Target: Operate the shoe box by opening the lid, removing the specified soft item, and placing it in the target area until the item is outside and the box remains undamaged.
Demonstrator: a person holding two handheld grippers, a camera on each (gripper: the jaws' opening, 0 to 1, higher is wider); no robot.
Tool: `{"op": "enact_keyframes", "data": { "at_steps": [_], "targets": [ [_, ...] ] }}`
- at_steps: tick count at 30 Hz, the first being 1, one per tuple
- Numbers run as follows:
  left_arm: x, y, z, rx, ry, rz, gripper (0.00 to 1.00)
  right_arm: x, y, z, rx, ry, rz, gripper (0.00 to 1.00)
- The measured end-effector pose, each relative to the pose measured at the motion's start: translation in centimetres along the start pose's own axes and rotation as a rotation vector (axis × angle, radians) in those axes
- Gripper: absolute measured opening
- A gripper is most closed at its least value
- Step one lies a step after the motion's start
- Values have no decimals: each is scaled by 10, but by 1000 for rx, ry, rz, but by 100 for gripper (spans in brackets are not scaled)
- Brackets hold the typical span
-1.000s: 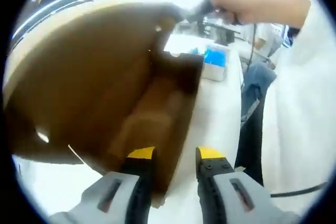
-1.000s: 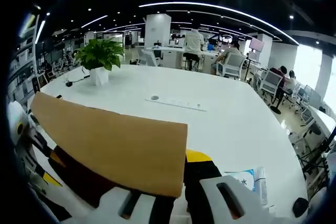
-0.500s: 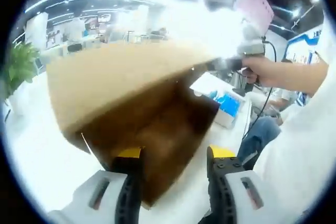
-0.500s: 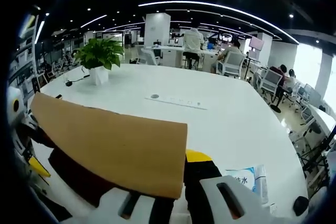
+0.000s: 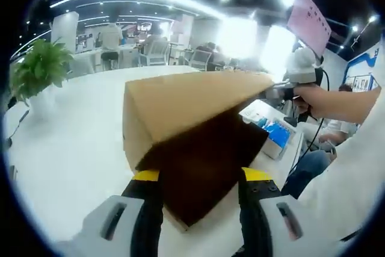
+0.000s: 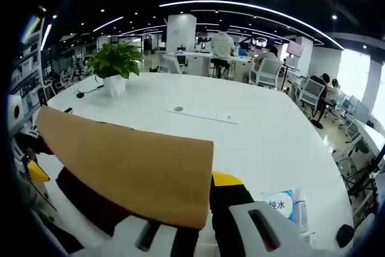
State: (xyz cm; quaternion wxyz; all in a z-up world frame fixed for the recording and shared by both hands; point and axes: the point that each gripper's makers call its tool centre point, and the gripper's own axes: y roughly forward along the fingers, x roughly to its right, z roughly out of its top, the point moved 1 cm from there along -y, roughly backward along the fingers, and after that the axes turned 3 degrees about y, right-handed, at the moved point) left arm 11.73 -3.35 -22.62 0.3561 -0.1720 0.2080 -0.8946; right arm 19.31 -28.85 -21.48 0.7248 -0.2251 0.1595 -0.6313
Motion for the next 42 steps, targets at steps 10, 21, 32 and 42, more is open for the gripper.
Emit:
{"op": "enact_keyframes", "data": {
  "at_steps": [10, 21, 32, 42],
  "targets": [
    [-18, -6, 1, -15, 16, 44, 49, 0, -1, -1, -6, 0, 7, 0],
    [-34, -21, 0, -16, 16, 140, 48, -1, -2, -2, -15, 2, 11, 0],
    [-30, -26, 23, 83, 29, 114, 47, -4, -6, -12, -50, -3, 29, 1],
    [-26, -21, 24, 67, 95, 118, 44, -7, -14, -19, -59, 19, 59, 5]
  ]
}}
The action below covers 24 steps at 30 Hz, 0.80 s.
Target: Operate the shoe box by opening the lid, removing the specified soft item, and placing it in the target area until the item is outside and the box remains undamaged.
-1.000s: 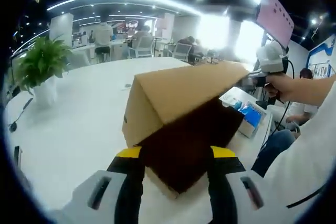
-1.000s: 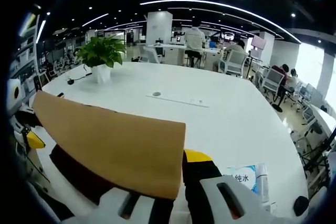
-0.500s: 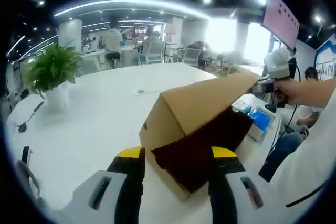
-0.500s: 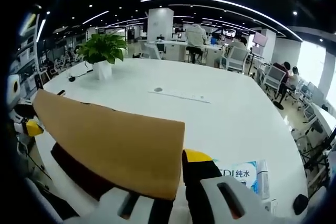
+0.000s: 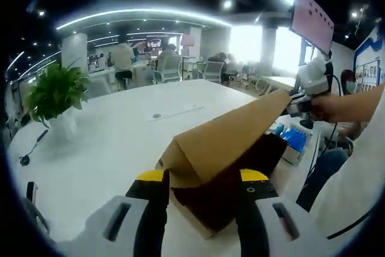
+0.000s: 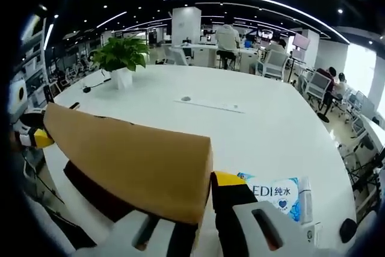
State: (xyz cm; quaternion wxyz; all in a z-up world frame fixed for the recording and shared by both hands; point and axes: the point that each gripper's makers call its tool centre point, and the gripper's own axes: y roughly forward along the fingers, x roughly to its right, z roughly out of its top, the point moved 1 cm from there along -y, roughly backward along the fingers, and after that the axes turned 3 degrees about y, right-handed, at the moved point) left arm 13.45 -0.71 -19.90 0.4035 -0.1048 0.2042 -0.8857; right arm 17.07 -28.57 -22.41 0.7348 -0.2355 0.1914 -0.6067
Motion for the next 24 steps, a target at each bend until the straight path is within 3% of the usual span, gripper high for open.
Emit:
{"op": "enact_keyframes", "data": {
  "at_steps": [12, 24],
  "targets": [
    [2, -4, -1, -13, -18, -17, 41, -10, -14, -4, 45, -78, 55, 15],
    [13, -7, -14, -37, -44, 7, 44, -17, -26, -23, 20, -114, 103, 20]
  ]
}}
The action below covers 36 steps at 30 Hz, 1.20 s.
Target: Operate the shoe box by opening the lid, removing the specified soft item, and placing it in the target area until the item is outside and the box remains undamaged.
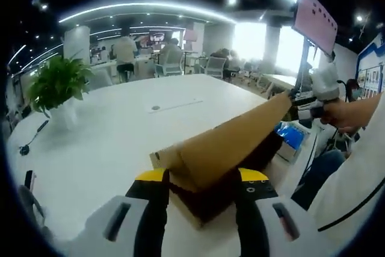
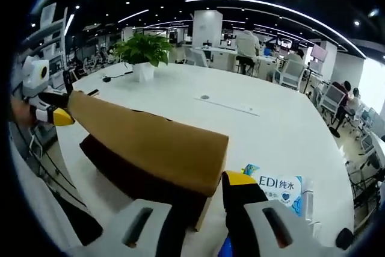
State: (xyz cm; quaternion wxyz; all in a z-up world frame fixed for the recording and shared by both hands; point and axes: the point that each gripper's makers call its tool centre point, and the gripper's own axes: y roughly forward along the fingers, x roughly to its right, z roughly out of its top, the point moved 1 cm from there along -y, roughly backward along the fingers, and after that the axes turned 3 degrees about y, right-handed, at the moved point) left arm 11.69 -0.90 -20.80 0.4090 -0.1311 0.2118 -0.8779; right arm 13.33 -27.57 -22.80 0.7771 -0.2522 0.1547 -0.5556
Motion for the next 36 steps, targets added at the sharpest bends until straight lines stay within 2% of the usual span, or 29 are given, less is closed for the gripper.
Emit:
{"op": "enact_keyframes", "data": {
  "at_steps": [8, 20, 28, 31, 34, 36],
  "targets": [
    [1, 2, -5, -22, 1, -13, 45, -5, 0, -5, -12, -24, 6, 23],
    [-10, 13, 2, -37, -3, -21, 47, -5, 1, -6, -21, -25, -14, 23],
    [-8, 14, 1, -40, 6, -41, 48, -9, -1, -6, -17, -100, -25, 29],
    [-7, 14, -2, -46, 1, -48, 48, -10, 0, -10, -27, -92, -21, 30],
    [-6, 15, -5, -51, -2, -55, 48, -11, 1, -17, -60, -25, -7, 31],
    [-4, 14, -7, -56, -1, -58, 48, -14, 1, -19, -77, -18, 5, 35]
  ]
}}
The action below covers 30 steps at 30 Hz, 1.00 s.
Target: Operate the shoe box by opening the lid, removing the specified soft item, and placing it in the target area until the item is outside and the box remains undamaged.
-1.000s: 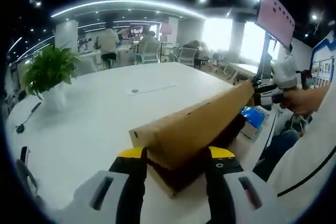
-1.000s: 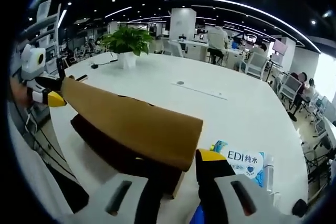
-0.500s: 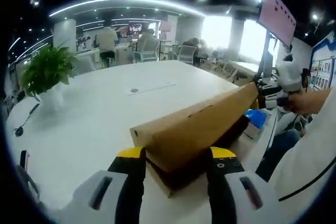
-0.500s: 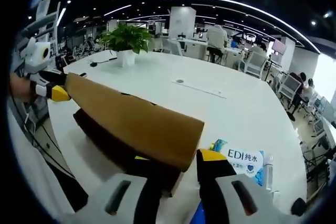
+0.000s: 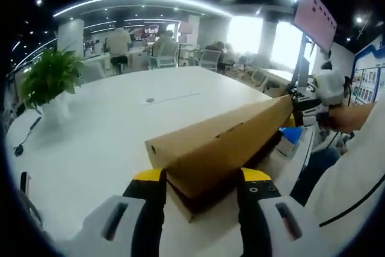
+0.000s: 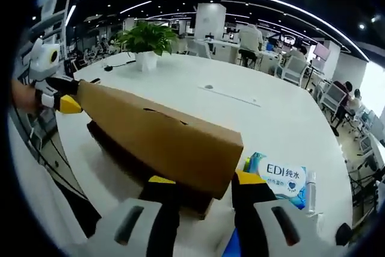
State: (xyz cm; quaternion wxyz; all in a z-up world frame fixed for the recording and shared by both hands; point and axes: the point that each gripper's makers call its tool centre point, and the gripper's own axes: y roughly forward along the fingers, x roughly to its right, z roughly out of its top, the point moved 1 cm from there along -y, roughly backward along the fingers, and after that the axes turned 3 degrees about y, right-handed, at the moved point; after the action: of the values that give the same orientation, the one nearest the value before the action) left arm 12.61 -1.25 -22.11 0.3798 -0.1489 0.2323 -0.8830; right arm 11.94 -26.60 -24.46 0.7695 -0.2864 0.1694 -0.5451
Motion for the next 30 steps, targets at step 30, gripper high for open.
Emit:
{"op": "enact_keyframes", "data": {
  "at_steps": [30],
  "targets": [
    [7, 5, -21, -37, -38, -14, 50, -20, 4, -18, -44, -47, 37, 58]
  ]
}}
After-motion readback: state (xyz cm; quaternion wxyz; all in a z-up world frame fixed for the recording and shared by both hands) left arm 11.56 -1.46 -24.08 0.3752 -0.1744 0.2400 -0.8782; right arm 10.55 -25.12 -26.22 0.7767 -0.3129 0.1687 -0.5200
